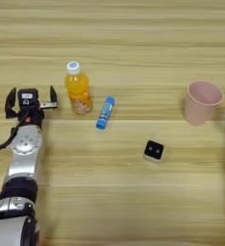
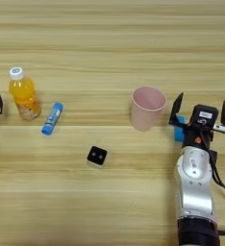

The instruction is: Move the objects on the table

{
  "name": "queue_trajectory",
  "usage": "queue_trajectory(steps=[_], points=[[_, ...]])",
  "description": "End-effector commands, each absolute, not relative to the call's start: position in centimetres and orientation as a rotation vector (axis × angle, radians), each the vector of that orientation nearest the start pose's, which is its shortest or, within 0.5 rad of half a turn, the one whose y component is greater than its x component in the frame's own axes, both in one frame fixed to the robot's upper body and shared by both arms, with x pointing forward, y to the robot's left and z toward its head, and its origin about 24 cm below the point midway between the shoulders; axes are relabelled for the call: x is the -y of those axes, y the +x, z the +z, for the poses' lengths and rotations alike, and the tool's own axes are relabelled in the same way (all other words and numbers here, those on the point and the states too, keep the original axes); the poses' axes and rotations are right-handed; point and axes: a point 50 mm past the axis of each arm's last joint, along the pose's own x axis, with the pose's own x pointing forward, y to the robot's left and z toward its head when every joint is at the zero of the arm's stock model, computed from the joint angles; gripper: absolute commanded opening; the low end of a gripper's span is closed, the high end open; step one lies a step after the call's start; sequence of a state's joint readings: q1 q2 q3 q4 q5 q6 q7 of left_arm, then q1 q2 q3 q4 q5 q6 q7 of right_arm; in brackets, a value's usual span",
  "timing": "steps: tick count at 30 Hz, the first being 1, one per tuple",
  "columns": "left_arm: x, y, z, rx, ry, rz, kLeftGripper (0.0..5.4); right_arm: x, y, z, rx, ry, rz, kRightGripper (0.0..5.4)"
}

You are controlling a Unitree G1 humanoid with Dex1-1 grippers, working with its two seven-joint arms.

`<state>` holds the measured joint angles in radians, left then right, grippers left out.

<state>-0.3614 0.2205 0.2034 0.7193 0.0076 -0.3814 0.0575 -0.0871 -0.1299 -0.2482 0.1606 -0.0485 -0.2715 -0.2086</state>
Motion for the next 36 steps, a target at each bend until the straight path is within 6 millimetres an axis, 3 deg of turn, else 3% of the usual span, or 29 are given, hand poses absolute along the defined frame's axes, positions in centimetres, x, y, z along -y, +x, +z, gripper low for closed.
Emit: queue_trajectory(steps=[1, 23, 29, 36], points=[[-22.9, 30.7, 3.0, 0.093, 0.155, 0.169, 5.38, 23.9, 25.5, 6.3, 0.229, -0.175, -0.405, 5.40], [-20.7, 29.2, 2.9, 0.109, 0.115, 0.119, 5.38, 22.6, 21.7, 9.3, 0.307, -0.232, -0.115, 5.40], [-20.7, 29.2, 3.0, 0.104, 0.116, 0.127, 5.38, 20.0, 20.8, 10.3, 0.359, -0.206, 0.118, 5.40], [-20.8, 29.2, 2.9, 0.098, 0.117, 0.138, 5.38, 15.1, 19.6, 8.1, 0.278, -0.244, 0.471, 5.40]])
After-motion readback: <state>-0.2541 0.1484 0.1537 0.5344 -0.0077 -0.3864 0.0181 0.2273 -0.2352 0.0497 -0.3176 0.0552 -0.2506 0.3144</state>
